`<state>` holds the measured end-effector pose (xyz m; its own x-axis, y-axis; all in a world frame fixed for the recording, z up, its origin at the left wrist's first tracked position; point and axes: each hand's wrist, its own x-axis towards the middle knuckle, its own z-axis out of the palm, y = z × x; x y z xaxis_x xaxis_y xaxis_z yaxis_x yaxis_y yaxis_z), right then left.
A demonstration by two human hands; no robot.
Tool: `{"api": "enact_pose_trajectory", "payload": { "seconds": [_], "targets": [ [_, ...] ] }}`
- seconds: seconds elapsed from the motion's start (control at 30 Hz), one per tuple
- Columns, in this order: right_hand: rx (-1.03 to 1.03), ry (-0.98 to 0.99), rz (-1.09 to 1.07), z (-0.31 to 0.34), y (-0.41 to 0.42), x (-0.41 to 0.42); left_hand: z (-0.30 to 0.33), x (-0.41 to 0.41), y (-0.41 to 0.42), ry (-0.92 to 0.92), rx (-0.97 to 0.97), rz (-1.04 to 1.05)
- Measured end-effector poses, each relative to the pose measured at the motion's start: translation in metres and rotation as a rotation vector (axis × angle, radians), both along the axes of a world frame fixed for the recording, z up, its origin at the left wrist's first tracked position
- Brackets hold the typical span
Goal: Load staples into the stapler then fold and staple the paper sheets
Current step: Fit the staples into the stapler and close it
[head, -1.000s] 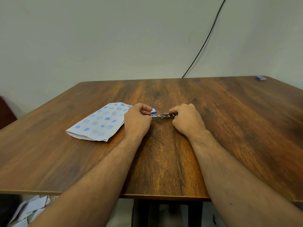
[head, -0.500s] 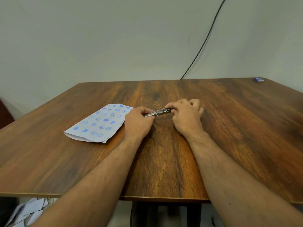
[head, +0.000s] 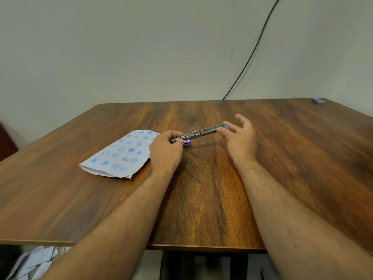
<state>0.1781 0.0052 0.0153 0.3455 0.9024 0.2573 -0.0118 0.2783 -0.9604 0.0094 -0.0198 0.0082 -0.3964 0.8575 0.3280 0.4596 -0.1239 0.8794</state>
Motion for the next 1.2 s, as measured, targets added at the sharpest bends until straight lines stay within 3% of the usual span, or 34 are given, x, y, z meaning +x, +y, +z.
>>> {"api": "enact_pose_trajectory", "payload": {
  "seconds": [0.2, 0.43, 0.73, 0.83, 1.2],
  "targets": [
    [0.057, 0.200, 0.081, 0.005, 0.000, -0.004, 0.001, 0.001, -0.002, 0.007, -0.004, -0.043],
    [0.074, -0.014, 0.208, 0.002, 0.000, -0.011, 0.003, 0.002, -0.007, -0.063, 0.042, -0.112],
    [0.031, 0.033, 0.398, 0.000, 0.000, -0.015, 0.003, 0.001, -0.010, -0.069, 0.039, -0.233],
    [-0.012, -0.065, 0.473, -0.002, -0.003, -0.016, 0.002, 0.000, -0.010, -0.095, 0.061, -0.234],
    [-0.010, -0.281, 0.467, -0.002, -0.006, -0.018, -0.001, 0.000, -0.007, -0.251, 0.130, -0.335]
  ]
}}
